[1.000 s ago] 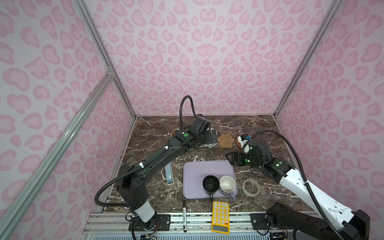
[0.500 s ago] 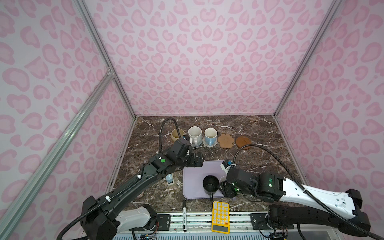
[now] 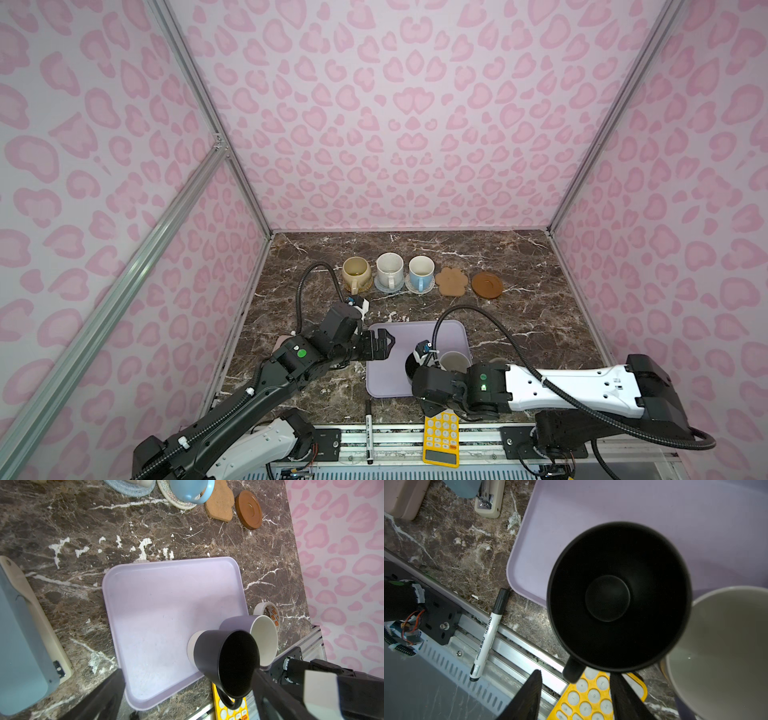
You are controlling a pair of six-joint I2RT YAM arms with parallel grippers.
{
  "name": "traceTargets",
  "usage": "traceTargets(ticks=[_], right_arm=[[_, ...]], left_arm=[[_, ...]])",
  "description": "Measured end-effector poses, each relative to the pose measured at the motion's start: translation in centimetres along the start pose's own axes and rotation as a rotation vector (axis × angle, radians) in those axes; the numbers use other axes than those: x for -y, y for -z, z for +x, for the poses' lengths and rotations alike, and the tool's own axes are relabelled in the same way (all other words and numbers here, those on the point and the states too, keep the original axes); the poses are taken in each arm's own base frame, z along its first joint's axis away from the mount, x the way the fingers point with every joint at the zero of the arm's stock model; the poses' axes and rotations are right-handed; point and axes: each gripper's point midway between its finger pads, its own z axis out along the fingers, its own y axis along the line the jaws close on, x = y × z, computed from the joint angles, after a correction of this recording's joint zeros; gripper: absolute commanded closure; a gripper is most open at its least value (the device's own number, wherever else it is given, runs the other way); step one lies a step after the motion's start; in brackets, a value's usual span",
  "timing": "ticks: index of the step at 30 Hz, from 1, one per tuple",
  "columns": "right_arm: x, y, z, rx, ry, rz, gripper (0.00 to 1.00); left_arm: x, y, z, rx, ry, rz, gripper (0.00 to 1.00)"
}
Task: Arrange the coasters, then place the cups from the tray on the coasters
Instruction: 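Grasp the black mug on the tray with the right gripper and lift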
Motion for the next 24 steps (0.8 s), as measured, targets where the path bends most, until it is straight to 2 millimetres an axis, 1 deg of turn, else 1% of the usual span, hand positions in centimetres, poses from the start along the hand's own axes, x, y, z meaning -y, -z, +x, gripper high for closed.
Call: traceTargets(ticks=[3, 8, 14, 20, 24], right_arm=[[0.3, -0.9, 0.1, 0.0, -0.019, 0.037, 0.5], [1.1, -2.0, -0.6, 0.014, -0.038, 0.115, 0.55], [1.9, -3.1, -1.7, 0.03, -0.06, 0.163, 0.6], [2.6, -4.1, -3.3, 0.055, -0.07, 0.199, 0.66], [2.6, -4.6, -3.9, 0.058, -0.057, 0.211, 0.72]], left_arm=[[-0.4, 0.0, 0.7, -0.007, 0.014, 0.007, 0.03], [-0.4, 0.3, 1.2, 0.001, 0.032, 0.034, 0.03], [-0.9, -1.3, 2.3, -0.004, 0.106, 0.071, 0.03], [-1.0, -0.7, 1.5, 0.05, 0.135, 0.071, 0.03], [-1.6, -1.1, 1.7, 0.064, 0.164, 0.067, 0.03]])
